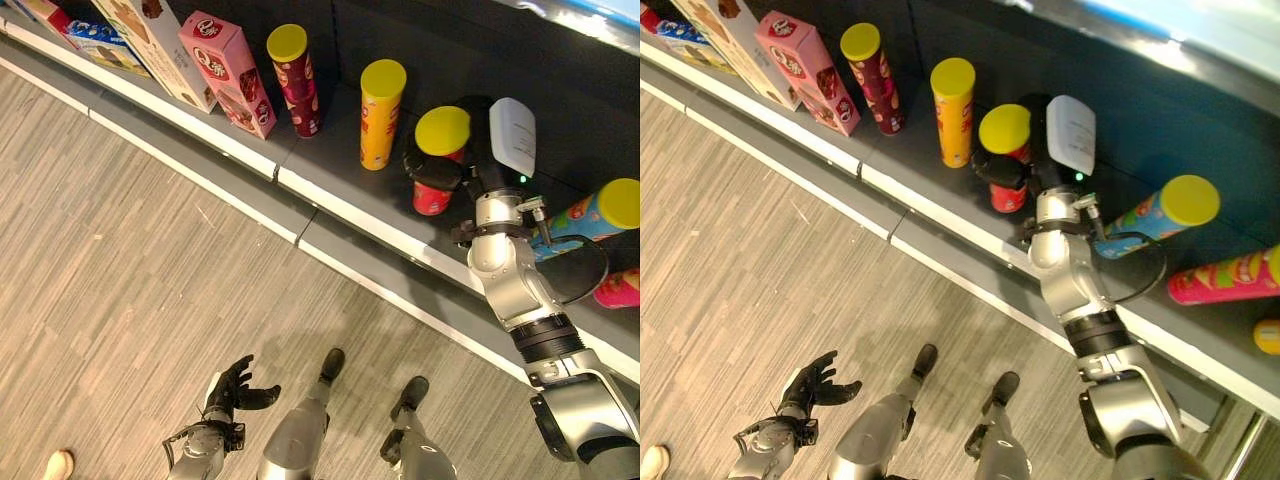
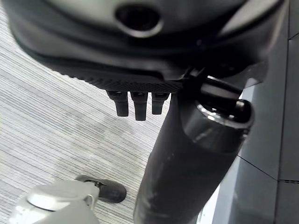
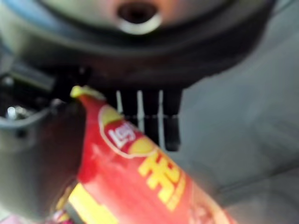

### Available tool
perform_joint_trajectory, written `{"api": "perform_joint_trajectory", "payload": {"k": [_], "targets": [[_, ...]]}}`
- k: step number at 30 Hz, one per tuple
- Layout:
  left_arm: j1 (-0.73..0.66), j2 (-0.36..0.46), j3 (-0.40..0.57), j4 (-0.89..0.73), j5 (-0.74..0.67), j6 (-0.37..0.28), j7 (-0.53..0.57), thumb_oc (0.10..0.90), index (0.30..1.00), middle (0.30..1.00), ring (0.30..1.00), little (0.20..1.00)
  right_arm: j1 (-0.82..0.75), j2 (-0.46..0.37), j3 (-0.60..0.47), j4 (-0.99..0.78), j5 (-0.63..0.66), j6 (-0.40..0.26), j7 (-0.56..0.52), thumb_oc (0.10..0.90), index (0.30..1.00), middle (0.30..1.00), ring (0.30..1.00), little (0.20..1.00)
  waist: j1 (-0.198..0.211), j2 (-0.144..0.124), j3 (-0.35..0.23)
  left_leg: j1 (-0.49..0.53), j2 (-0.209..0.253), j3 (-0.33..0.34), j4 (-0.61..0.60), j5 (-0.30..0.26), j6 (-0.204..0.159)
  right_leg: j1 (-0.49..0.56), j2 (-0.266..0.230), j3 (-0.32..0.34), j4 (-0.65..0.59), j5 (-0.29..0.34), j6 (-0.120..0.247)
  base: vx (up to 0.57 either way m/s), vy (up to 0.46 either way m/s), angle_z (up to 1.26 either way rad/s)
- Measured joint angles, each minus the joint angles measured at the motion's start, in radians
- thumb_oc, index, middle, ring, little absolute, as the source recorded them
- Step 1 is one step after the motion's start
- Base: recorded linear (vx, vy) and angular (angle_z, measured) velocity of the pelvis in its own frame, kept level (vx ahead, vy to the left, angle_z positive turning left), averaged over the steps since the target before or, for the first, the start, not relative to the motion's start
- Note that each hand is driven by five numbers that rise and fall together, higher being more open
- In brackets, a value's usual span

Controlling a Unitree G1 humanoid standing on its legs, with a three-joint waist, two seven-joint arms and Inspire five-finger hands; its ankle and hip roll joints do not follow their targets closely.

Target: Put the goods on the table back onto the shelves and tidy them up.

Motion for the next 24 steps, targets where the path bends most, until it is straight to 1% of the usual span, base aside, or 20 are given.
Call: {"api": "perform_joint_trajectory", "payload": {"k": [4,11,17,24], "targets": [[-0.005,0.0,-0.002,-0.003,0.0,0.0,0.0,0.8,0.9,0.9,0.9,0.9,0.0,0.023,-0.022,0.022,0.04,-0.001,-0.043,0.4,0.3,0.3,0.3,0.3,-0.001,0.0,0.0,0.0,-0.006,0.0,0.0,0.0,0.0,0.001,-0.005,0.0,0.0,0.0,0.0,0.0,0.0,0.0],[-0.01,0.0,-0.003,-0.005,0.0,0.0,0.0,0.8,0.9,0.9,0.9,0.9,0.002,0.027,-0.03,0.039,0.065,0.0,-0.06,0.4,0.3,0.3,0.3,0.3,-0.004,0.0,0.0,0.0,-0.008,0.0,0.001,0.0,0.0,0.001,-0.007,0.0,0.0,-0.001,0.002,0.0,0.0,0.0],[-0.01,0.0,-0.006,-0.004,0.0,0.0,0.001,0.8,0.9,0.9,0.9,0.9,0.003,0.03,-0.028,0.041,0.079,-0.001,-0.078,0.4,0.3,0.3,0.3,0.3,-0.025,0.0,0.0,0.0,-0.008,0.001,0.001,0.0,0.0,0.001,-0.007,0.001,0.0,-0.001,0.002,0.0,0.0,0.0],[-0.013,0.0,-0.03,-0.006,0.0,-0.001,0.002,0.8,0.9,0.9,0.9,0.9,0.007,0.031,-0.029,0.134,0.093,-0.003,-0.095,0.4,0.3,0.3,0.3,0.3,-0.029,0.001,-0.001,-0.001,-0.008,0.003,0.001,0.0,0.0,-0.002,-0.008,0.003,0.0,-0.001,0.002,0.0,0.0,0.0]]}}
